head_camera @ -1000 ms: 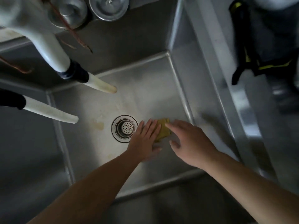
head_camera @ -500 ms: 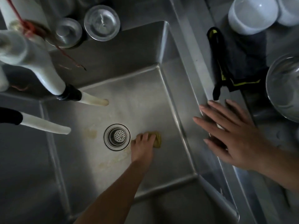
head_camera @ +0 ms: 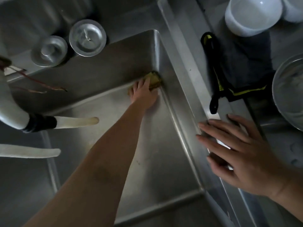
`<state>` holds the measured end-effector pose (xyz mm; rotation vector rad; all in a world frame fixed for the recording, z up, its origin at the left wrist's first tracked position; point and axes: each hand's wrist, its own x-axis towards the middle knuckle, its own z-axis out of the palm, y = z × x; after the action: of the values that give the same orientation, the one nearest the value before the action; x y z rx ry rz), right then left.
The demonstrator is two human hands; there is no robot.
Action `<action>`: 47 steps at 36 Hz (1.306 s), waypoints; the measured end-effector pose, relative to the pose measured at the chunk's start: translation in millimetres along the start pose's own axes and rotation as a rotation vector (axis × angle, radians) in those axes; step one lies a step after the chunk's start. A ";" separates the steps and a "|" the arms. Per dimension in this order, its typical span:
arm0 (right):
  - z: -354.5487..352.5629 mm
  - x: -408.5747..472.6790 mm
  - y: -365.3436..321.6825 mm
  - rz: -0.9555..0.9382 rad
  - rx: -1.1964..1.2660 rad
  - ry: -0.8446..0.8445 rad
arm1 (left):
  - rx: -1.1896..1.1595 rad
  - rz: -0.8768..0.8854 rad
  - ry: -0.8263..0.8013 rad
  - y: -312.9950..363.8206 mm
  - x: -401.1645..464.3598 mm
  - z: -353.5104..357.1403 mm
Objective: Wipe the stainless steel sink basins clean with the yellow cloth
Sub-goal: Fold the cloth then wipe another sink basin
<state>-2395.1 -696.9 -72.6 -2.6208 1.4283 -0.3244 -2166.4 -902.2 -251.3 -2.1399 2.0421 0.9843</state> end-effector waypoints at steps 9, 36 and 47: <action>0.3 0.2 2.4 0.024 0.002 -0.014 | 0.227 0.034 -0.096 15.3 -1.8 38.5; -2.6 -4.8 -15.9 0.032 -0.273 -0.145 | 0.384 0.335 -0.731 -1.1 -271.3 133.4; 3.4 -11.2 -39.4 0.181 -0.263 -0.216 | 0.312 0.478 -0.861 20.7 -289.5 120.6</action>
<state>-2368.1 -666.2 -68.5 -2.5910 1.7145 0.1741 -2218.9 -595.1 -209.5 -0.8333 2.0300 1.2207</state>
